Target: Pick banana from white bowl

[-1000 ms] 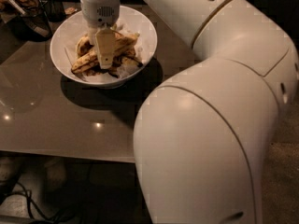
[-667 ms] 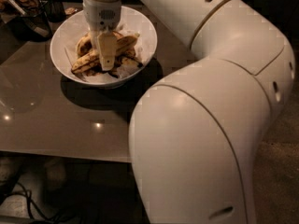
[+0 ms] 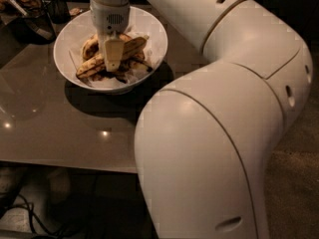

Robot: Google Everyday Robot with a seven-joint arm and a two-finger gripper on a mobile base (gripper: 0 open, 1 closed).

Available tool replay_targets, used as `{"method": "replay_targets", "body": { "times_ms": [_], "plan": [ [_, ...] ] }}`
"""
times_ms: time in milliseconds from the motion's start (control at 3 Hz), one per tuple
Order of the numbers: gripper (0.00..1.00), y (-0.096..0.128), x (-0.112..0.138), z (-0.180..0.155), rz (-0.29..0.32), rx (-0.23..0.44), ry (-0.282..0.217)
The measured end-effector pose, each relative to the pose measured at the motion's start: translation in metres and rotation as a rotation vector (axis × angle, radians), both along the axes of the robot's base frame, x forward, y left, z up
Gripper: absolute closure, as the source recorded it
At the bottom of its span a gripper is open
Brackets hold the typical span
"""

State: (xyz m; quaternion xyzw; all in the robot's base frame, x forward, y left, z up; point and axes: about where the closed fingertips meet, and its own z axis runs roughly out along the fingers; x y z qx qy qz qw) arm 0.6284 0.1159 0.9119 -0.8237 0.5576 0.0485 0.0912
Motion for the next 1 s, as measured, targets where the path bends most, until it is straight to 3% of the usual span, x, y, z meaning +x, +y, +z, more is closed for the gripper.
{"method": "replay_targets", "body": {
  "times_ms": [667,1000],
  "plan": [
    [1.00,0.006,0.006,-0.001,-0.003,0.017,-0.018],
    [1.00,-0.003,-0.001,0.009,-0.032,0.038,-0.052]
  ]
}}
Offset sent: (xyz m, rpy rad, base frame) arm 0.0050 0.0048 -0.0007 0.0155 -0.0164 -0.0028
